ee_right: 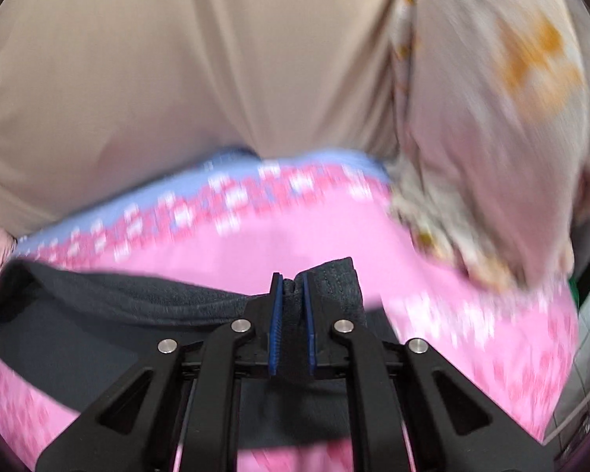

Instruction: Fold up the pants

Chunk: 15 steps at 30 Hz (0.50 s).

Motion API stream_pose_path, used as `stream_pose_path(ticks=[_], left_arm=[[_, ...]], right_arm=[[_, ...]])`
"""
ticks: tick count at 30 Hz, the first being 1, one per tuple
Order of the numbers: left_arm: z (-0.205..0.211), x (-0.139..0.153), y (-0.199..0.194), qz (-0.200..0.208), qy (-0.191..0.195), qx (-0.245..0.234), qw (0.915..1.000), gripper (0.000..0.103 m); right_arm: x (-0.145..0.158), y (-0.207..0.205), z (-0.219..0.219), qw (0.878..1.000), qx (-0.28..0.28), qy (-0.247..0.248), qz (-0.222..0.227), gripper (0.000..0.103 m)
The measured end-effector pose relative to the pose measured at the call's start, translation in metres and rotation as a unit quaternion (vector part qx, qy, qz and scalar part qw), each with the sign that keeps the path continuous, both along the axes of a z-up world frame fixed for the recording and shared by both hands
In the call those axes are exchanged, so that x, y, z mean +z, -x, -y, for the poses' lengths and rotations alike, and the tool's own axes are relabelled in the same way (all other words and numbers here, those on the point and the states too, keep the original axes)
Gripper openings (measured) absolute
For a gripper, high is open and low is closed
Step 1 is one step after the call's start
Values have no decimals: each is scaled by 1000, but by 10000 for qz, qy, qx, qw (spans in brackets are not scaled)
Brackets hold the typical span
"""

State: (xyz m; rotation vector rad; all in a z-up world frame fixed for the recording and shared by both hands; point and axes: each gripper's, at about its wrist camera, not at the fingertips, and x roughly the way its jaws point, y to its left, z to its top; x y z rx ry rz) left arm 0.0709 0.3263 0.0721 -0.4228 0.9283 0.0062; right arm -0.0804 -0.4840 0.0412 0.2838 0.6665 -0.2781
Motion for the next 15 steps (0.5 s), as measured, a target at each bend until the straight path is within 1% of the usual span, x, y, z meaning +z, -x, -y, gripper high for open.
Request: stream_pose_path(ticks=[1, 3, 4, 5, 6, 7, 8, 9, 10, 12, 13, 15], left_arm=[[-4, -17, 4, -128, 47, 40, 9999, 2], [-12, -41, 9, -250, 263, 138, 9992, 3], [-16, -51, 14, -287, 497, 246, 9981, 10], [-19, -59, 18, -305, 747, 384, 9960, 16], [-20, -64, 22, -294, 1039, 559, 9926, 36], [-19, -65, 25, -231, 1200, 648, 9904, 51], [-18, -64, 28, -119, 1387, 747, 9874, 55], [-16, -62, 28, -63, 1467, 781, 9861, 62], [-14, -61, 27, -3, 1628, 835, 9831, 71], [-14, -63, 21, 17, 1961, 943, 9760, 77], [-13, -66, 14, -40, 2105, 1001, 9724, 77], [-10, -70, 3, -109, 2249, 999, 9692, 77]], right_arm=[[-8, 8, 1, 10000, -44, -40, -65, 9], [-27, 18, 3, 9996, -111, -163, -219, 10], [-32, 22, 4, 9993, -174, -216, -257, 12], [-35, 27, 5, 9991, -235, -274, -241, 16], [-35, 33, 6, 9988, -315, -325, -165, 21], [-33, 41, 5, 9984, -435, -338, -77, 27], [-31, 46, 3, 9981, -513, -332, 3, 39], [-29, 54, 1, 9977, -561, -345, 125, 46], [-26, 59, -1, 9975, -569, -374, 199, 47], [-23, 72, -9, 9970, -529, -467, 313, 48], [-23, 75, -11, 9969, -520, -493, 340, 48], [-26, 85, -21, 9962, -487, -580, 422, 50]])
